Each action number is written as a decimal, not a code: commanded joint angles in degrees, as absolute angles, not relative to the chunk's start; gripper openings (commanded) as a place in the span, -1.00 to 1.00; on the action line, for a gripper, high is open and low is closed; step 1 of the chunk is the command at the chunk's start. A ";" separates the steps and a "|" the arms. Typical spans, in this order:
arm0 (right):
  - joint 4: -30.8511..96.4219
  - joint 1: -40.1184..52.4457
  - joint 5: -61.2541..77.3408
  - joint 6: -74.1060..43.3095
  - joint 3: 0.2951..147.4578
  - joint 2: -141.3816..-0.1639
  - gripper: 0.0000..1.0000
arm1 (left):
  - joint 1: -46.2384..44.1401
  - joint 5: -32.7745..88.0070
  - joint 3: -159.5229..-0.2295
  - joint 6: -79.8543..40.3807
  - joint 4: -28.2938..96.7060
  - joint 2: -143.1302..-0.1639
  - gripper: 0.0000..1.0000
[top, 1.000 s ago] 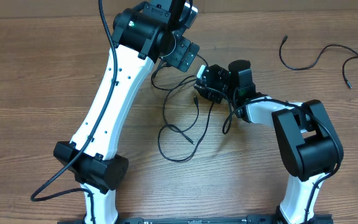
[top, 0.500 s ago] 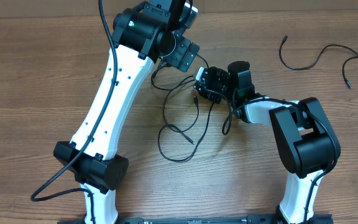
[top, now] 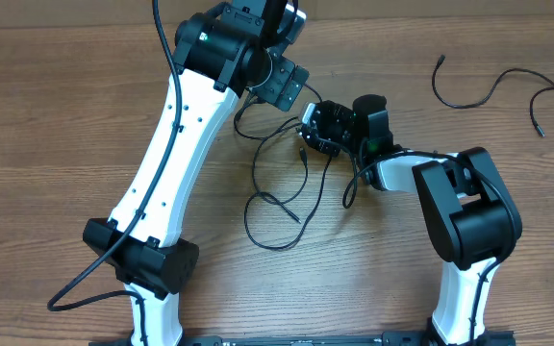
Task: Untangle cables
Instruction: 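Lower the right gripper onto the cables beside the left gripper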
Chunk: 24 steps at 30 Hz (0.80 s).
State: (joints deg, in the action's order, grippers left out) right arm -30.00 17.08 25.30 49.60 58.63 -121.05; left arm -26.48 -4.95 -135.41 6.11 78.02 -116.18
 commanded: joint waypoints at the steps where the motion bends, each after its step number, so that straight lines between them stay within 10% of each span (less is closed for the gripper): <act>1: -31.46 17.32 26.13 49.76 58.59 -123.04 0.12 | -26.26 -4.45 -136.22 6.37 77.95 -116.53 0.99; 24: -30.02 17.30 27.33 49.58 58.59 -123.57 -0.53 | -26.26 -4.45 -136.22 6.37 77.95 -116.53 0.99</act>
